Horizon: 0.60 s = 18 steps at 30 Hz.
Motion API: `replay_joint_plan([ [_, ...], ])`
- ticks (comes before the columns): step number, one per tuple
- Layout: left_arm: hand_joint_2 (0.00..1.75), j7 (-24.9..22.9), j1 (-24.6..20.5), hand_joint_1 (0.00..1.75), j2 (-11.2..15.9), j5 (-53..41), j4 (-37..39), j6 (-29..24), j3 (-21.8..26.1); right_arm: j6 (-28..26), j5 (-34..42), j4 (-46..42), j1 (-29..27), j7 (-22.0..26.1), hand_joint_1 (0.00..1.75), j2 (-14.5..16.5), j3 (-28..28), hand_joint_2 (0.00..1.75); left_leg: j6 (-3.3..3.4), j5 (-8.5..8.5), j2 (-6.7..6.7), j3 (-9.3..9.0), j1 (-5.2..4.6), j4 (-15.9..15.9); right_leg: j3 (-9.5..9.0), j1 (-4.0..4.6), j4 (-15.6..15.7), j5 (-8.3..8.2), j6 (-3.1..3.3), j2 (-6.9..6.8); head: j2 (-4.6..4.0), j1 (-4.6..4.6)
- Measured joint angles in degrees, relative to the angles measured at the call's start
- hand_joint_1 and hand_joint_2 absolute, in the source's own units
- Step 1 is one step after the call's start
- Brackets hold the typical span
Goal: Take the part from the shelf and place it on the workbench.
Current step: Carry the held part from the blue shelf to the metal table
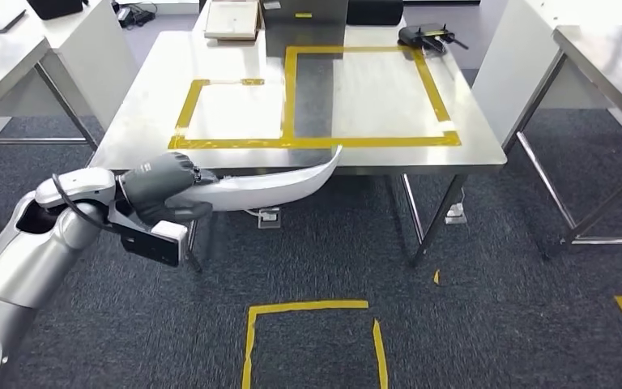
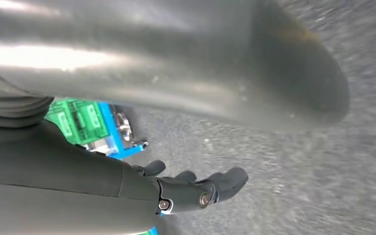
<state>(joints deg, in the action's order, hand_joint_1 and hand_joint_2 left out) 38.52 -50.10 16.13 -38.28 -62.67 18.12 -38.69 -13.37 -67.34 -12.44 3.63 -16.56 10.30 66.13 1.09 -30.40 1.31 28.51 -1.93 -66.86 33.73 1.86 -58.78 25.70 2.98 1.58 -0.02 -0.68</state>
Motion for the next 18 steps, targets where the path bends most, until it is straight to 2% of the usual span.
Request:
replay_joint_plan([
  [1, 1.75, -0.01, 0.15, 1.75, 0.12, 0.02, -0.08, 0.01, 0.06, 0.01, -0.03, 0.00, 0.06, 0.16, 0.00, 0.00, -0.01, 0.00, -0.51, -0.07, -0.27, 2.41, 0.17, -3.33, -0.85, -0.21, -0.02, 0.69, 0.07, -0.12, 0.00, -0.06],
  [2, 1.75, 0.02, 0.49, 1.75, 0.32, 0.05, -0.16, 0.02, 0.10, 0.02, -0.07, 0.00, 0.06, 0.70, 0.00, 0.00, -0.02, 0.00, -1.00, -1.09, -0.46, 5.19, 0.41, -6.12, -1.74, -0.47, 0.00, 1.55, 0.10, -0.17, -0.01, -0.14],
  [3, 1.75, 0.01, 0.96, 1.75, 0.52, 0.05, -0.28, 0.03, 0.12, 0.02, -0.11, 0.01, 0.00, 1.43, 0.00, 0.01, -0.03, 0.00, -1.35, -3.10, -0.53, 7.92, 0.69, -7.94, -2.63, -0.74, 0.04, 2.46, 0.05, -0.17, -0.01, -0.14],
  [5, 1.75, 0.00, 1.81, 1.75, 1.02, 0.07, -0.62, 0.04, 0.19, 0.03, -0.19, 0.01, -0.26, 2.39, 0.00, 0.10, -0.02, 0.00, -1.80, -7.69, -0.62, 11.97, 1.12, -7.89, -4.63, -1.26, 0.06, 4.43, -0.21, -0.13, 0.00, -0.16],
  [6, 1.75, 0.00, 2.04, 1.75, 1.32, 0.09, -0.83, 0.04, 0.24, 0.04, -0.22, 0.01, -0.40, 2.45, 0.00, 0.16, -0.02, 0.00, -1.95, -8.20, -0.65, 13.17, 1.25, -6.07, -5.85, -1.50, 0.06, 5.53, -0.41, -0.10, -0.01, -0.17],
  [7, 1.75, -0.01, 2.20, 1.75, 1.65, 0.13, -1.05, 0.05, 0.31, 0.04, -0.27, 0.01, -0.50, 2.28, 0.00, 0.22, -0.02, 0.00, -2.05, -6.07, -0.67, 13.94, 1.34, -3.25, -7.01, -1.70, 0.11, 6.69, -0.65, -0.10, -0.01, -0.16],
  [9, 1.75, -0.04, 2.54, 1.75, 2.38, 0.23, -1.34, 0.16, 0.43, 0.04, -0.34, 0.01, -0.62, 2.02, 0.00, 0.30, -0.02, 0.00, -1.98, 4.76, -0.87, 14.54, 1.39, 3.76, -9.26, -1.88, 0.24, 9.06, -1.19, 0.04, -0.01, -0.27],
  [10, 1.75, -0.13, 2.75, 1.75, 2.69, 0.26, -1.52, 0.37, 0.49, 0.04, -0.37, 0.02, -0.56, 2.09, 0.00, 0.32, -0.02, 0.00, -1.79, 9.21, -0.92, 14.44, 1.27, 6.03, -10.15, -1.87, 0.58, 10.15, -1.49, 0.09, -0.01, -0.32],
  [11, 1.75, -0.28, 2.92, 1.75, 2.89, 0.27, -1.79, 0.62, 0.58, 0.04, -0.39, 0.01, -0.48, 2.16, 0.00, 0.32, -0.02, 0.00, -1.47, 11.60, -0.95, 14.18, 1.24, 7.32, -11.13, -1.80, 0.75, 10.69, -1.81, 0.14, -0.01, -0.37],
  [12, 1.75, -0.44, 2.96, 1.75, 3.05, 0.27, -2.18, 0.91, 0.75, 0.04, -0.42, 0.00, -0.33, 2.24, 0.00, 0.32, -0.02, 0.00, -1.05, 11.03, -0.95, 13.61, 1.22, 7.33, -11.44, -1.73, 0.40, 10.41, -2.11, 0.16, -0.01, -0.38],
  [13, 1.75, -0.63, 2.90, 1.75, 3.10, 0.24, -2.65, 1.19, 0.93, 0.05, -0.44, -0.02, -0.19, 2.24, 0.00, 0.32, -0.02, 0.00, -0.68, 10.28, -0.82, 12.81, 1.28, 7.53, -11.02, -1.70, -1.15, 9.30, -2.38, 0.04, 0.00, -0.35],
  [14, 1.75, -0.77, 2.80, 1.75, 3.17, 0.22, -3.04, 1.38, 1.11, 0.05, -0.46, -0.04, -0.09, 2.17, 0.00, 0.32, -0.02, 0.00, -0.28, 9.53, -0.80, 11.79, 1.45, 7.85, -9.54, -1.68, -4.20, 7.39, -2.64, -0.16, 0.01, -0.32],
  [15, 1.75, -0.84, 2.72, 1.75, 3.23, 0.21, -3.30, 1.52, 1.23, 0.06, -0.46, -0.05, 0.00, 2.21, 0.00, 0.32, -0.02, 0.00, 0.07, 8.71, -0.78, 10.54, 1.50, 8.22, -7.00, -1.71, -8.04, 5.76, -2.84, -0.37, 0.01, -0.30],
  [16, 1.75, -0.89, 2.74, 1.75, 3.26, 0.20, -3.46, 1.63, 1.26, 0.06, -0.46, -0.07, 0.03, 2.31, 0.00, 0.32, -0.03, 0.00, 0.33, 7.85, -0.74, 9.12, 1.52, 8.67, -4.03, -1.74, -11.89, 5.20, -3.07, -0.59, 0.01, -0.27],
  [17, 1.75, -0.90, 2.81, 1.75, 3.30, 0.20, -3.53, 1.72, 1.26, 0.06, -0.46, -0.07, 0.03, 2.39, 0.00, 0.33, -0.03, 0.00, 0.51, 6.83, -0.74, 7.59, 1.48, 9.12, -1.04, -1.75, -14.82, 6.05, -3.24, -0.75, 0.01, -0.24],
  [18, 1.75, -0.90, 2.88, 1.75, 3.28, 0.21, -3.58, 1.77, 1.26, 0.06, -0.46, -0.07, -0.02, 2.45, 0.00, 0.34, -0.04, 0.00, 0.61, 5.75, -0.71, 5.94, 1.44, 9.55, 1.66, -1.76, -16.38, 8.32, -3.36, -0.79, 0.01, -0.21],
])
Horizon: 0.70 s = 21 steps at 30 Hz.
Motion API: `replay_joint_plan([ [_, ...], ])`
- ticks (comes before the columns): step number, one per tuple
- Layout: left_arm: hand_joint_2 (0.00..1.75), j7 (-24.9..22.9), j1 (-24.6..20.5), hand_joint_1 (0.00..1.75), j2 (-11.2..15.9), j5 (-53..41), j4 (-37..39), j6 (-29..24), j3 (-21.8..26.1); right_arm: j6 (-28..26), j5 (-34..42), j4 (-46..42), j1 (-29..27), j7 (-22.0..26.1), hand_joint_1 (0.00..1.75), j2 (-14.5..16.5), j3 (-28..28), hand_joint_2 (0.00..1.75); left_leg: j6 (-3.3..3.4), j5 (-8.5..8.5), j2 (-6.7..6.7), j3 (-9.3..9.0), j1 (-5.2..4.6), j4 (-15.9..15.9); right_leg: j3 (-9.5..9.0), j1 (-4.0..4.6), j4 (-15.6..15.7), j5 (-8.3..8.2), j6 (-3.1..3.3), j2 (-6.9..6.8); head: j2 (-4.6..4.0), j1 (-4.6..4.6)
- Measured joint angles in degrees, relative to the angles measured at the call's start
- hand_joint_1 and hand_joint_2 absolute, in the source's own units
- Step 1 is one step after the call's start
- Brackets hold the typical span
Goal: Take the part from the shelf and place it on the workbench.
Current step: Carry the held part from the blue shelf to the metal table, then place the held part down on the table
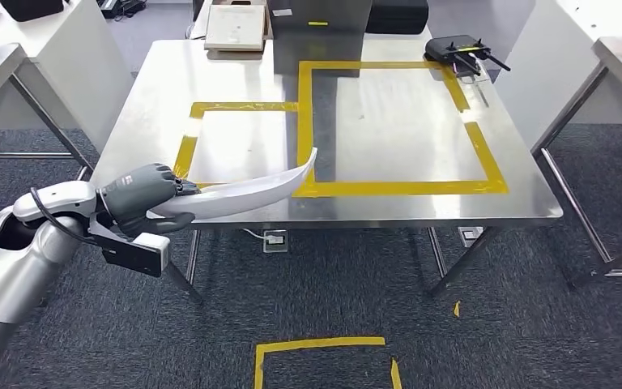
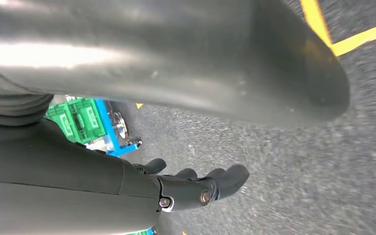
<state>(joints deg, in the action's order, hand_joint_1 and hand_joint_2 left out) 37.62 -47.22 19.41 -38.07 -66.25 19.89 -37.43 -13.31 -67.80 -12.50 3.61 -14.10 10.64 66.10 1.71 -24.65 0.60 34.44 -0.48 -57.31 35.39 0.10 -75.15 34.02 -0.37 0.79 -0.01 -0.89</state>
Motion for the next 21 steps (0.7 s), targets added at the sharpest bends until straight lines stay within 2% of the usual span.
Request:
replay_joint_plan([
  [2, 1.75, 0.01, 0.07, 1.75, -0.04, 0.00, -0.09, 0.10, -0.01, 0.02, -0.01, 0.00, -0.18, -0.02, 0.00, 0.02, 0.00, 0.00, -0.03, -2.42, 0.08, -3.69, -0.02, 0.71, 4.16, -0.03, 0.58, 5.09, -0.14, 0.00, 0.00, 0.08],
  [3, 1.75, 0.02, 0.07, 1.75, -0.05, 0.00, -0.10, 0.17, -0.01, 0.05, -0.03, 0.00, -0.30, -0.04, 0.00, 0.03, 0.00, 0.00, -0.12, -3.72, 0.10, -5.61, -0.02, 0.94, 5.56, -0.05, 2.44, 5.97, -0.15, -0.01, -0.01, 0.09],
  [4, 1.75, 0.03, 0.07, 1.75, -0.06, 0.00, -0.11, 0.31, -0.01, 0.12, -0.06, 0.00, -0.46, -0.03, 0.00, 0.04, 0.00, 0.00, -0.21, -5.10, 0.11, -7.48, -0.02, 1.07, 6.56, -0.08, 5.20, 4.50, -0.11, -0.04, -0.01, 0.11],
  [5, 1.75, 0.08, 0.08, 1.75, -0.04, 0.01, -0.08, 0.49, -0.03, 0.23, -0.09, 0.01, -0.71, -0.02, 0.00, 0.05, 0.00, 0.00, -0.32, -6.53, 0.12, -9.06, -0.02, 1.13, 7.24, -0.13, 8.94, -0.53, -0.02, -0.17, -0.01, 0.13],
  [6, 1.75, 0.17, 0.13, 1.75, 0.02, 0.06, -0.04, 0.66, -0.08, 0.37, -0.11, 0.02, -0.96, 0.15, 0.00, 0.05, 0.00, 0.00, -0.48, -8.05, 0.29, -10.41, -0.07, 1.01, 7.64, -0.07, 12.54, -6.39, 0.14, -0.45, -0.01, 0.10],
  [7, 1.75, 0.28, 0.19, 1.75, 0.10, 0.14, -0.08, 0.80, -0.13, 0.50, -0.11, 0.03, -1.14, 0.28, 0.00, 0.05, 0.01, 0.00, -0.72, -9.63, 0.45, -11.65, -0.06, 1.00, 7.70, 0.15, 15.05, -11.58, 0.35, -0.72, -0.01, 0.06],
  [8, 1.75, 0.44, 0.22, 1.75, 0.26, 0.28, -0.25, 0.86, -0.14, 0.58, -0.09, 0.04, -1.20, 0.13, 0.00, 0.05, 0.01, 0.00, -1.05, -10.80, 0.63, -13.01, 0.02, 0.82, 7.45, 0.39, 16.51, -14.95, 0.67, -0.91, 0.00, 0.00],
  [9, 1.75, 0.65, 0.15, 1.75, 0.47, 0.50, -0.51, 0.86, -0.09, 0.62, -0.08, 0.04, -1.02, -0.29, 0.00, 0.04, 0.02, 0.00, -1.45, -11.16, 0.79, -13.99, 0.13, 0.14, 6.91, 0.70, 16.62, -15.02, 1.05, -1.00, 0.00, 0.00],
  [10, 1.75, 0.85, -0.03, 1.75, 0.68, 0.68, -0.83, 0.83, -0.01, 0.58, -0.04, 0.03, -0.73, -0.99, 0.00, 0.03, 0.02, 0.00, -1.86, -10.65, 0.78, -14.11, 0.32, -1.43, 6.00, 0.84, 16.27, -14.26, 1.52, -0.92, 0.00, 0.01],
  [11, 1.75, 1.03, -0.22, 1.75, 0.87, 0.83, -1.05, 0.79, 0.06, 0.51, 0.00, -0.01, -0.45, -1.60, 0.00, -0.02, 0.02, 0.00, -2.19, -9.16, 0.65, -13.08, 0.48, -4.52, 4.94, 0.82, 16.22, -13.29, 2.05, -0.84, -0.01, 0.04],
  [12, 1.75, 1.17, -0.35, 1.75, 0.99, 0.92, -1.13, 0.77, 0.08, 0.41, 0.04, -0.04, -0.24, -1.84, 0.00, -0.08, 0.02, 0.00, -2.46, -7.65, 0.43, -10.64, 0.57, -8.52, 3.78, 0.79, 16.25, -12.36, 2.55, -0.81, -0.01, 0.03],
  [13, 1.75, 1.23, -0.35, 1.75, 1.05, 0.92, -1.14, 0.75, 0.04, 0.30, 0.08, -0.08, -0.13, -1.64, 0.00, -0.14, 0.02, 0.00, -2.66, -6.97, 0.21, -7.63, 0.63, -12.65, 2.51, 0.71, 16.31, -11.48, 2.96, -0.78, -0.01, -0.03],
  [14, 1.75, 1.24, -0.16, 1.75, 1.09, 0.91, -1.08, 0.75, 0.00, 0.19, 0.10, -0.10, -0.12, -1.09, 0.00, -0.19, 0.02, 0.00, -2.75, -7.57, -0.01, -4.51, 0.66, -16.03, 1.26, 0.69, 16.41, -10.32, 3.23, -0.73, -0.02, -0.06],
  [15, 1.75, 1.24, 0.07, 1.75, 1.15, 0.90, -1.01, 0.74, -0.03, 0.12, 0.11, -0.11, -0.14, -0.39, 0.00, -0.19, 0.02, 0.00, -2.87, -9.58, -0.09, -1.62, 0.66, -17.98, -0.04, 0.69, 16.48, -9.16, 3.35, -0.65, -0.01, -0.13],
  [16, 1.75, 1.21, 0.26, 1.75, 1.21, 0.90, -0.93, 0.74, -0.03, 0.08, 0.12, -0.11, -0.21, 0.34, 0.00, -0.18, 0.02, 0.00, -2.90, -12.40, -0.13, 0.95, 0.66, -18.70, -1.43, 0.68, 16.52, -7.94, 3.39, -0.51, -0.01, -0.13],
  [17, 1.75, 1.20, 0.41, 1.75, 1.26, 0.90, -0.86, 0.74, -0.03, 0.07, 0.13, -0.11, -0.32, 0.89, 0.00, -0.15, 0.02, 0.00, -2.83, -15.04, -0.14, 3.15, 0.63, -18.39, -2.90, 0.68, 16.54, -6.66, 3.43, -0.33, -0.01, -0.16],
  [18, 1.75, 1.20, 0.48, 1.75, 1.31, 0.90, -0.80, 0.74, -0.03, 0.07, 0.14, -0.10, -0.45, 1.17, 0.00, -0.09, 0.02, 0.00, -2.67, -16.47, -0.14, 4.98, 0.52, -17.08, -4.48, 0.67, 16.55, -5.44, 3.42, -0.16, -0.01, -0.18],
  [19, 1.75, 1.18, 0.51, 1.75, 1.35, 0.90, -0.74, 0.74, -0.04, 0.07, 0.15, -0.10, -0.56, 1.20, 0.00, -0.01, 0.02, 0.00, -2.42, -15.75, -0.10, 6.45, 0.36, -14.86, -6.10, 0.66, 16.55, -4.20, 3.38, 0.07, -0.01, -0.17],
  [20, 1.75, 1.11, 0.59, 1.75, 1.44, 0.89, -0.63, 0.71, -0.04, 0.06, 0.20, -0.09, -0.66, 1.12, 0.00, 0.10, 0.02, 0.00, -2.02, -11.51, -0.03, 7.55, 0.08, -11.53, -7.45, 0.62, 16.59, -2.96, 3.30, 0.25, -0.01, -0.18],
  [21, 1.75, 1.01, 0.72, 1.75, 1.52, 0.78, -0.32, 0.40, -0.07, 0.04, 0.30, -0.02, -0.73, 1.07, 0.00, 0.33, 0.04, 0.00, -1.63, -5.24, 0.14, 8.62, -0.30, -7.41, -8.73, 0.63, 16.33, -1.77, 3.11, 0.50, -0.01, -0.17],
])
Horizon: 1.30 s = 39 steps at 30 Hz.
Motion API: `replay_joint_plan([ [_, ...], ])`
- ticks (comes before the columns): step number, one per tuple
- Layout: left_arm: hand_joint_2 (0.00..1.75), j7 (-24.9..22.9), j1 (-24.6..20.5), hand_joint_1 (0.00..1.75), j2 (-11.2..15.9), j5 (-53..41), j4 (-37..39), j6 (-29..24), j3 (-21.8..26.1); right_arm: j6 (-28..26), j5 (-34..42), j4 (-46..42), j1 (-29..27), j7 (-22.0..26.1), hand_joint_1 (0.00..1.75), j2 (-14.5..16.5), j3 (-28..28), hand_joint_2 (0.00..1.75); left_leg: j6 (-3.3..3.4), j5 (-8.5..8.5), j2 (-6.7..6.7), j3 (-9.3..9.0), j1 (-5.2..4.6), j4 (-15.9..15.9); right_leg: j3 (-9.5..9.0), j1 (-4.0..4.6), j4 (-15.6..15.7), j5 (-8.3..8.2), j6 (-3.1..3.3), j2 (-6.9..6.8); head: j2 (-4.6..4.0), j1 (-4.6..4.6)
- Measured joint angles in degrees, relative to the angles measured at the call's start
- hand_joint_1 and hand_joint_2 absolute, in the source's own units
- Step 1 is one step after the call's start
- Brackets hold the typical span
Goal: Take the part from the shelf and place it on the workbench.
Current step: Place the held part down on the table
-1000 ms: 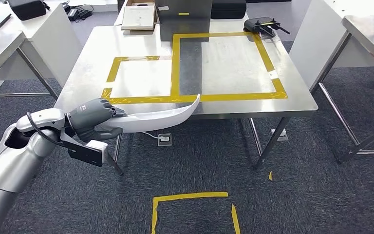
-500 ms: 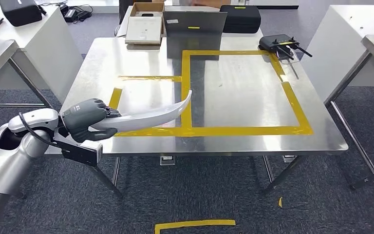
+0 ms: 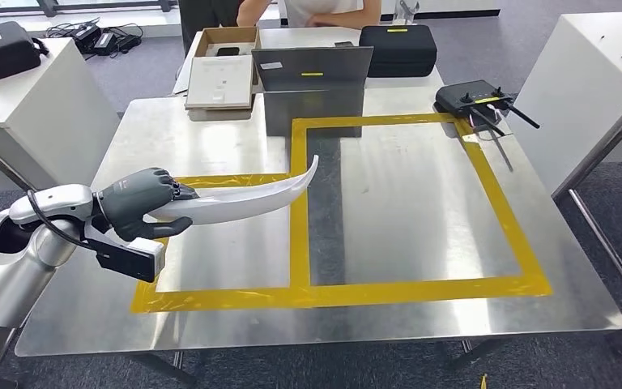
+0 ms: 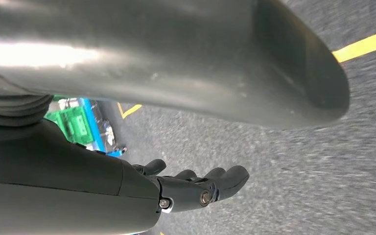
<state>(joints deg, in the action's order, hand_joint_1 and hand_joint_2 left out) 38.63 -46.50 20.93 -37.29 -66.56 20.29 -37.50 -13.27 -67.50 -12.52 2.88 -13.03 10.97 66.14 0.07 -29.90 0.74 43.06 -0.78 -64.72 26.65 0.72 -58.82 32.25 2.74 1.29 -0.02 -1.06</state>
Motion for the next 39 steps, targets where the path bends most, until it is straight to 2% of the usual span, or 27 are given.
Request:
replay_joint_plan([
  [1, 1.75, -0.15, 0.15, 1.75, 0.03, -0.29, 0.41, -0.70, -0.07, -0.08, 0.10, 0.06, 0.04, 0.26, 0.00, 0.18, 0.04, 0.00, 0.34, 6.35, 0.35, 0.61, -0.28, 3.09, -0.86, 0.02, -0.21, 1.34, -0.28, 0.32, 0.00, 0.00],
  [2, 1.75, -0.37, 0.31, 1.75, 0.03, -0.69, 0.84, -1.58, -0.12, -0.15, 0.20, 0.12, 0.06, 0.53, 0.00, 0.34, 0.11, 0.00, 0.58, 11.08, 0.63, 0.97, -0.51, 4.99, -1.47, 0.05, -0.32, 2.64, -0.51, 0.57, 0.00, 0.02],
  [3, 1.75, -0.54, 0.28, 1.75, -0.03, -1.05, 1.36, -2.62, -0.17, -0.21, 0.23, 0.18, 0.13, 0.80, 0.00, 0.45, 0.19, 0.00, 0.71, 12.84, 0.87, 1.16, -0.59, 5.55, -2.16, 0.09, -0.32, 3.73, -0.76, 0.82, 0.00, 0.04],
  [5, 1.75, -0.98, -0.57, 1.75, -0.47, -1.15, 2.81, -4.00, -0.18, -0.24, 0.04, 0.12, 0.29, 0.89, 0.00, 0.34, 0.28, 0.00, 0.92, 11.82, 0.95, 0.40, -0.27, 4.86, -3.46, 0.30, 0.44, 5.34, -1.20, 0.79, 0.00, 0.11],
  [6, 1.75, -1.35, -1.38, 1.75, -0.77, -0.92, 4.04, -4.48, -0.12, -0.21, -0.12, 0.09, 0.40, 0.75, 0.00, 0.33, 0.31, 0.00, 1.20, 11.17, 0.88, -0.11, -0.05, 5.00, -3.62, 0.33, -0.04, 5.95, -1.58, 0.46, 0.00, 0.29],
  [7, 1.75, -2.04, -2.46, 1.75, -1.25, -0.72, 6.01, -5.03, -0.03, -0.16, -0.29, 0.07, 0.56, 0.73, 0.00, 0.32, 0.32, 0.00, 1.44, 10.58, 0.80, -0.71, 0.17, 5.21, -2.88, 0.28, -1.73, 6.79, -2.02, 0.07, 0.00, 0.45],
  [8, 1.75, -3.10, -3.81, 1.75, -1.93, -0.64, 8.69, -5.78, 0.09, -0.09, -0.49, 0.06, 0.66, 0.86, 0.00, 0.35, 0.32, 0.00, 1.61, 9.99, 0.74, -1.25, 0.30, 5.34, -0.97, 0.02, -4.81, 7.83, -2.47, -0.28, 0.00, 0.65],
  [10, 1.75, -7.56, -7.22, 1.75, -3.98, -0.73, 16.38, -8.30, 0.52, 0.15, -0.96, 0.06, 0.78, 1.73, 0.00, 0.33, 0.33, 0.00, 1.67, 8.79, 0.70, -2.21, 0.45, 5.37, 5.11, -0.52, -12.58, 9.52, -3.23, -0.54, 0.00, 0.77],
  [11, 1.75, -10.77, -8.90, 1.75, -5.23, -0.99, 20.49, -9.92, 0.86, 0.32, -1.21, 0.06, 0.77, 2.07, 0.00, 0.30, 0.33, 0.00, 1.55, 8.15, 0.74, -2.81, 0.54, 5.33, 7.83, -0.76, -14.95, 9.03, -3.50, -0.54, 0.00, 0.78],
  [12, 1.75, -14.31, -10.37, 1.75, -6.40, -1.43, 24.36, -11.80, 1.24, 0.50, -1.45, 0.06, 0.75, 2.26, 0.00, 0.29, 0.33, 0.00, 1.40, 7.49, 0.76, -3.52, 0.64, 5.26, 9.62, -0.99, -15.24, 7.21, -3.75, -0.58, 0.00, 0.78],
  [13, 1.75, -17.78, -11.65, 1.75, -7.59, -2.06, 27.73, -13.78, 1.60, 0.67, -1.71, 0.06, 0.72, 2.24, 0.00, 0.29, 0.33, 0.00, 1.21, 6.83, 0.76, -4.30, 0.75, 5.16, 10.29, -1.25, -13.21, 4.09, -4.04, -0.66, 0.00, 0.78],
  [14, 1.75, -20.98, -12.83, 1.75, -8.75, -2.72, 30.91, -15.70, 1.87, 0.85, -1.97, 0.06, 0.68, 2.18, 0.00, 0.28, 0.33, 0.00, 0.99, 6.14, 0.74, -5.04, 0.84, 5.02, 10.27, -1.56, -9.67, 0.42, -4.36, -0.82, 0.00, 0.77],
  [15, 1.75, -23.61, -13.91, 1.75, -9.80, -3.17, 33.73, -17.13, 2.13, 1.04, -2.24, 0.10, 0.65, 2.12, 0.00, 0.29, 0.32, 0.00, 0.72, 5.56, 0.79, -5.63, 0.82, 4.88, 9.91, -1.67, -6.59, -2.46, -4.63, -0.95, 0.00, 0.80],
  [16, 1.75, -25.76, -14.87, 1.75, -10.84, -3.31, 36.35, -17.92, 2.45, 1.24, -2.47, 0.14, 0.68, 2.29, 0.00, 0.30, 0.31, 0.00, 0.44, 5.14, 0.89, -5.99, 0.76, 4.75, 9.25, -1.82, -3.90, -4.12, -4.59, -1.05, 0.00, 0.81],
  [17, 1.75, -27.34, -15.56, 1.75, -11.57, -3.16, 38.61, -18.17, 2.84, 1.42, -2.60, 0.18, 0.80, 2.57, 0.00, 0.30, 0.29, 0.00, 0.18, 4.89, 1.00, -6.15, 0.67, 4.72, 8.79, -1.87, -2.41, -4.66, -4.34, -1.04, 0.00, 0.81],
  [19, 1.75, -29.61, -16.26, 1.75, -12.67, -2.64, 41.90, -18.16, 3.76, 1.61, -2.57, 0.21, 1.09, 3.16, 0.00, 0.29, 0.27, 0.00, 0.15, 4.88, 1.11, -6.30, 0.50, 4.87, 8.05, -1.88, -1.43, -4.20, -3.69, -0.78, 0.00, 0.82],
  [23, 1.75, -32.90, -16.88, 1.75, -14.22, -2.31, 46.00, -19.54, 5.49, 1.60, -2.20, 0.21, 1.30, 3.26, 0.00, 0.27, 0.27, 0.00, 0.40, 5.02, 0.87, -6.97, 0.44, 5.54, 7.75, -1.80, -1.20, -4.06, -3.32, -0.21, 0.00, 0.82],
  [29, 1.75, -32.35, -17.14, 1.75, -16.03, -2.16, 48.52, -20.77, 7.31, 1.73, -2.37, 0.21, 1.37, 3.26, 0.00, 0.26, 0.28, 0.00, 0.23, 4.86, 0.69, -7.57, 0.45, 6.25, 7.51, -1.64, -1.20, -3.75, -2.58, -0.18, 0.00, 0.83],
  [34, 1.75, -31.93, -17.17, 1.75, -16.93, -4.14, 49.39, -21.12, 7.75, 1.69, -2.47, 0.21, 1.49, 3.26, 0.00, 0.09, 0.28, 0.00, -0.67, 4.84, 0.68, -7.73, 0.52, 6.40, 7.39, -1.58, -1.21, -3.76, -2.37, -0.23, 0.00, 0.84],
  [39, 1.75, -31.97, -17.19, 1.75, -17.55, -4.51, 49.97, -21.12, 7.75, 1.66, -2.42, 0.21, 1.52, 3.26, 0.00, 0.00, 0.28, 0.00, -0.81, 4.86, 0.68, -7.74, 0.53, 6.31, 7.25, -1.61, -1.19, -3.83, -2.30, -0.25, 0.00, 0.86],
])
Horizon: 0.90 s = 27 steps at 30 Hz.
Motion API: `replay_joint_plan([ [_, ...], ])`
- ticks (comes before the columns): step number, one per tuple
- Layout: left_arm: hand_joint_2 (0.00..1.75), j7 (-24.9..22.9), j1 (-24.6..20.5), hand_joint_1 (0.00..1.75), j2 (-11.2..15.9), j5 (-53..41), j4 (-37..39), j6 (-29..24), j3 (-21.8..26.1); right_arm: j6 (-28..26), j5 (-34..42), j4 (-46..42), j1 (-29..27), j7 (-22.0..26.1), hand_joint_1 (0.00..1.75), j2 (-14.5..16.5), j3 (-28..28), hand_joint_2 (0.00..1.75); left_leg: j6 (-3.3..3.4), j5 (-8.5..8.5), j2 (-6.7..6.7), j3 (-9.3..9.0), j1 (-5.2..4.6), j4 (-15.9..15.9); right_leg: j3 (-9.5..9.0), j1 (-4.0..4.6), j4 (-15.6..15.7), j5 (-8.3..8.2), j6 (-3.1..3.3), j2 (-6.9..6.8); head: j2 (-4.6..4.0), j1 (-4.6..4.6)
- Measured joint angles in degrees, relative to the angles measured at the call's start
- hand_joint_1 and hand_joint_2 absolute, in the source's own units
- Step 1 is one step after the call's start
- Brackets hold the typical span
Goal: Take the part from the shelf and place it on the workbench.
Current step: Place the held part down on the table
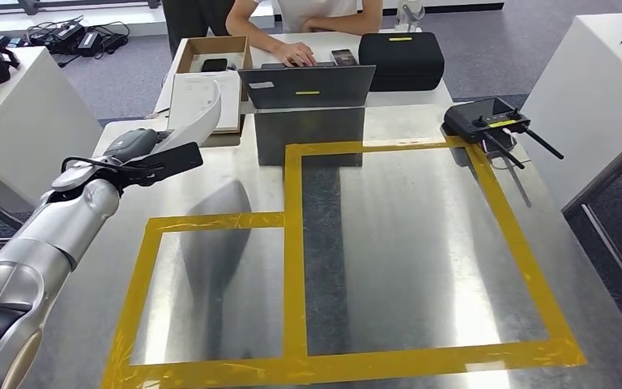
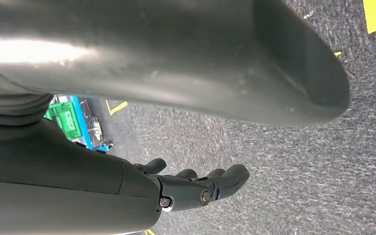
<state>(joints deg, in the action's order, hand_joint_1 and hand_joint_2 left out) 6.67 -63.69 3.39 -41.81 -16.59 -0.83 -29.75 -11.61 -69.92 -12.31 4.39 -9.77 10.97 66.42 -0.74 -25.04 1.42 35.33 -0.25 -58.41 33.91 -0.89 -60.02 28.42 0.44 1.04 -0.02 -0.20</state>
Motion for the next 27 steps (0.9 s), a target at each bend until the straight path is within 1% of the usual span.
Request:
replay_joint_plan([
  [5, 1.75, 0.33, -0.09, 1.75, -0.26, -1.03, 0.41, 1.07, 0.00, -0.07, -0.04, 0.00, 0.01, 0.00, 0.00, -0.01, 0.00, 0.00, 0.01, -0.01, 0.00, 0.00, 0.00, -0.18, -0.12, -0.07, 0.02, -0.05, -0.06, -0.03, 0.00, 0.00],
  [10, 1.75, 1.99, -0.31, 1.75, -0.28, -1.29, 0.76, 6.06, 0.20, 0.02, -0.32, 0.00, 0.01, 0.00, 0.00, -0.02, -0.01, 0.00, 0.05, -0.03, 0.02, 0.00, -0.01, -0.29, -0.21, -0.08, 0.03, -0.09, -0.12, -0.06, 0.00, 0.00],
  [12, 1.75, 2.44, -0.33, 1.75, -0.26, -1.21, 0.90, 7.10, 0.51, 0.07, -0.38, 0.00, 0.01, 0.00, 0.00, -0.02, -0.02, 0.00, 0.05, -0.03, 0.02, 0.00, -0.02, -0.31, -0.23, -0.08, 0.03, -0.10, -0.14, -0.07, 0.00, 0.00],
  [24, 1.75, 2.58, -0.29, 1.75, -0.26, -1.55, 1.27, 6.81, 1.46, 0.11, -0.31, 0.00, 0.03, 0.00, 0.00, -0.02, -0.03, 0.00, 0.06, -0.04, 0.02, 0.02, -0.07, -0.33, -0.23, -0.07, 0.08, -0.12, -0.18, -0.06, 0.00, -0.02],
  [27, 1.75, 2.57, -0.29, 0.45, -0.26, -1.54, 1.27, 6.76, 1.47, 0.11, -0.30, 0.00, 0.05, 0.00, 0.00, -0.02, -0.03, 0.00, 0.06, -0.04, 0.02, 0.03, -0.06, -0.28, -0.23, -0.06, 0.17, -0.12, -0.18, -0.06, 0.00, -0.02],
])
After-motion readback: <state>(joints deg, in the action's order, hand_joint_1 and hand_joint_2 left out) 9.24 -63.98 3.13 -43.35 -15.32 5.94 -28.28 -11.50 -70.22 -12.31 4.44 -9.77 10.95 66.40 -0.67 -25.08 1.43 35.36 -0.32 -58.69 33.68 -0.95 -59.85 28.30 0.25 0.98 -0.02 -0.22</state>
